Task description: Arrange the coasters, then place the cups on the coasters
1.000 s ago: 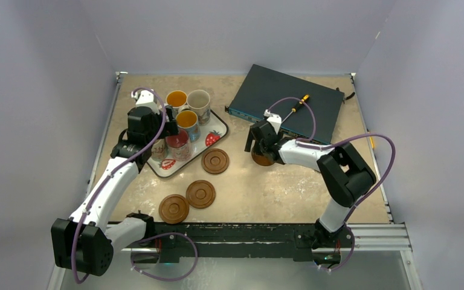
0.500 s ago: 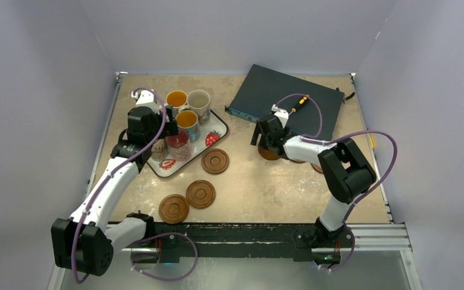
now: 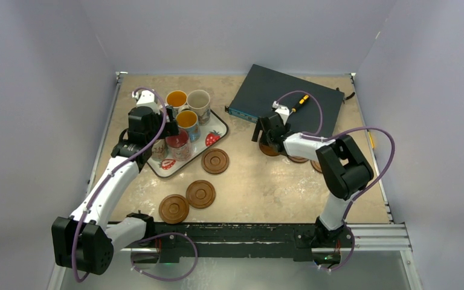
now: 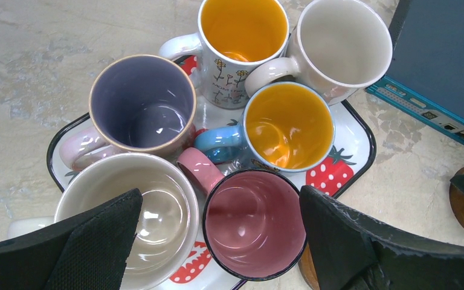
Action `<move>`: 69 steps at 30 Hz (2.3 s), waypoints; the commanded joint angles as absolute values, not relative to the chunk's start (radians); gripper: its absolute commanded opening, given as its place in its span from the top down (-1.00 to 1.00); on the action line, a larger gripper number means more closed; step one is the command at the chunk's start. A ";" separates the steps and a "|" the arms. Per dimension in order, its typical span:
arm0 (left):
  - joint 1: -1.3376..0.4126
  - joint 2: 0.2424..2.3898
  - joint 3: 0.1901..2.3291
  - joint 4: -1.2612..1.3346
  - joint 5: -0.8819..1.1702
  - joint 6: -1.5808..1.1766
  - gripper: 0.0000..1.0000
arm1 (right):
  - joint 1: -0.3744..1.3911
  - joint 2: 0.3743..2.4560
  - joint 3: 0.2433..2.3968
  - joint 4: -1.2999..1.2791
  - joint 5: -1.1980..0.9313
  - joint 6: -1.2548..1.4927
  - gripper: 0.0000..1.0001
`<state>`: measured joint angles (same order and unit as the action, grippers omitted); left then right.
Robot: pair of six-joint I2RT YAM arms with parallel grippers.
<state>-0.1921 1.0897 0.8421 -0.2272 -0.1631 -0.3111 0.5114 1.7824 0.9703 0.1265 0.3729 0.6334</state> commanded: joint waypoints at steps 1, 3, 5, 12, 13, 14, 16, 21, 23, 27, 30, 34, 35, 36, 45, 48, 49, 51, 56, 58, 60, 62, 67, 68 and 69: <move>-0.196 1.094 0.875 -0.210 -0.154 -0.306 -0.93 | 0.496 1.809 1.010 0.143 0.390 0.605 -0.68; -0.195 1.095 0.876 -0.211 -0.155 -0.305 -0.93 | 0.496 1.813 1.015 0.149 0.390 0.601 -0.68; -0.195 1.095 0.876 -0.211 -0.158 -0.305 -0.93 | 0.494 1.813 1.017 0.157 0.388 0.596 -0.68; -0.195 1.095 0.876 -0.212 -0.161 -0.305 -0.93 | 0.492 1.830 1.032 0.158 0.394 0.586 -0.68; -0.195 1.095 0.877 -0.212 -0.162 -0.306 -0.93 | 0.491 1.830 1.033 0.159 0.394 0.584 -0.68; -0.196 1.095 0.877 -0.213 -0.161 -0.305 -0.93 | 0.490 1.830 1.034 0.160 0.392 0.580 -0.68; -0.196 1.095 0.877 -0.213 -0.163 -0.305 -0.93 | 0.489 1.828 1.037 0.161 0.395 0.573 -0.68; -0.195 1.097 0.876 -0.213 -0.164 -0.306 -0.93 | 0.489 1.810 1.035 0.172 0.381 0.553 -0.68; -0.195 1.097 0.877 -0.214 -0.164 -0.306 -0.93 | 0.489 1.797 1.033 0.175 0.368 0.545 -0.68; -0.195 1.097 0.876 -0.214 -0.166 -0.307 -0.93 | 0.490 1.752 1.017 0.216 0.303 0.487 -0.67; -0.196 1.094 0.878 -0.214 -0.169 -0.309 -0.94 | 0.493 1.698 0.988 0.254 0.191 0.447 -0.66; -0.195 1.080 0.871 -0.205 -0.170 -0.308 -0.94 | 0.528 1.610 0.939 0.299 0.084 0.417 -0.65; -0.195 1.080 0.870 -0.202 -0.170 -0.305 -0.94 | 0.541 1.595 0.935 0.301 0.063 0.414 -0.65; -0.195 1.080 0.870 -0.201 -0.169 -0.303 -0.95 | 0.553 1.583 0.934 0.301 0.044 0.414 -0.65; -0.195 1.078 0.879 -0.205 -0.212 -0.317 -0.97 | 0.726 1.623 0.975 0.319 -0.014 0.514 -0.66; -0.195 1.070 0.877 -0.205 -0.218 -0.319 -0.97 | 0.765 1.681 1.011 0.327 -0.026 0.534 -0.63; -0.196 1.068 0.877 -0.204 -0.219 -0.321 -0.97 | 0.778 1.703 1.027 0.325 -0.027 0.535 -0.61; -0.195 1.061 0.875 -0.208 -0.227 -0.328 -0.97 | 0.802 1.743 1.059 0.319 -0.026 0.542 -0.57; -0.195 1.048 0.871 -0.207 -0.244 -0.331 -0.96 | 0.847 1.826 1.127 0.307 -0.028 0.546 -0.49; -0.196 1.048 0.871 -0.209 -0.248 -0.331 -0.96 | 0.861 1.852 1.147 0.299 -0.025 0.546 -0.45; -0.195 1.048 0.872 -0.210 -0.247 -0.331 -0.96 | 0.871 1.878 1.164 0.288 -0.016 0.548 -0.43; -0.196 1.049 0.872 -0.210 -0.245 -0.332 -0.96 | 0.877 1.898 1.173 0.280 -0.013 0.554 -0.42; -0.196 1.054 0.874 -0.212 -0.239 -0.334 -0.96 | 0.886 1.930 1.174 0.278 -0.013 0.567 -0.43; -0.195 1.055 0.873 -0.211 -0.239 -0.334 -0.96 | 0.888 1.936 1.173 0.277 -0.013 0.569 -0.43; -0.195 1.055 0.874 -0.211 -0.239 -0.334 -0.96 | 0.888 1.941 1.172 0.275 -0.011 0.571 -0.44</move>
<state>-0.1921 1.0676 0.8421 -0.2268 -0.2352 -0.3225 0.8837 1.9343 1.1412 0.2855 -0.0177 0.5522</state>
